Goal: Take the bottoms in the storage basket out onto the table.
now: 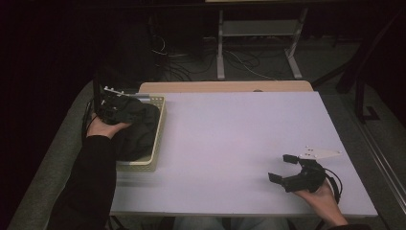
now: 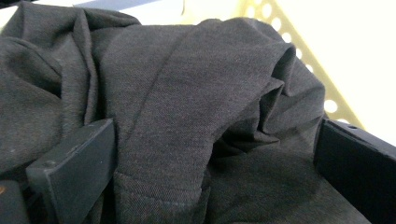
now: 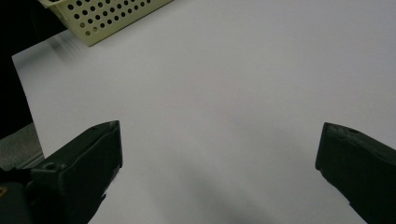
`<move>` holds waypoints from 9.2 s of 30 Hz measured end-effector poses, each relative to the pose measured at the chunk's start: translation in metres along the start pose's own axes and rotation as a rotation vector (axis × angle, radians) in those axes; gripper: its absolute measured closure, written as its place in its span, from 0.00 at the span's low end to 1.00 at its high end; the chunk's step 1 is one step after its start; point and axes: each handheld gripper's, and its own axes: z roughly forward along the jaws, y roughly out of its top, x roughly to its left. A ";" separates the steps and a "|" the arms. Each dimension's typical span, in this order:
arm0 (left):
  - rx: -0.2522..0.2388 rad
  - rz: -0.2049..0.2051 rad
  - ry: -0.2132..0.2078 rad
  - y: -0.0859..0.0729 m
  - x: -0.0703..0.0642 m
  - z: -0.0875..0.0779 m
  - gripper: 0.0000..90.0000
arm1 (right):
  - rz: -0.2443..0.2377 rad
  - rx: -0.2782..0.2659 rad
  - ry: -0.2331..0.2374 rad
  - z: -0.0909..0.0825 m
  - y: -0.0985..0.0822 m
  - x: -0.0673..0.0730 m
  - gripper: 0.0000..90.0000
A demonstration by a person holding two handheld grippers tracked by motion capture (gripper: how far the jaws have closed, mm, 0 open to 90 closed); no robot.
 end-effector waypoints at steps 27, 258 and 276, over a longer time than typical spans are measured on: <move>0.095 -0.018 0.047 -0.009 0.001 0.028 0.00 | -0.005 0.000 -0.002 0.000 0.000 0.000 0.00; -0.120 0.243 -0.466 0.150 -0.175 -0.076 0.68 | -0.006 -0.063 0.012 -0.012 0.000 0.002 0.00; -0.073 0.279 -0.504 0.152 -0.196 -0.040 0.68 | -0.009 -0.062 0.016 -0.013 0.000 0.002 0.00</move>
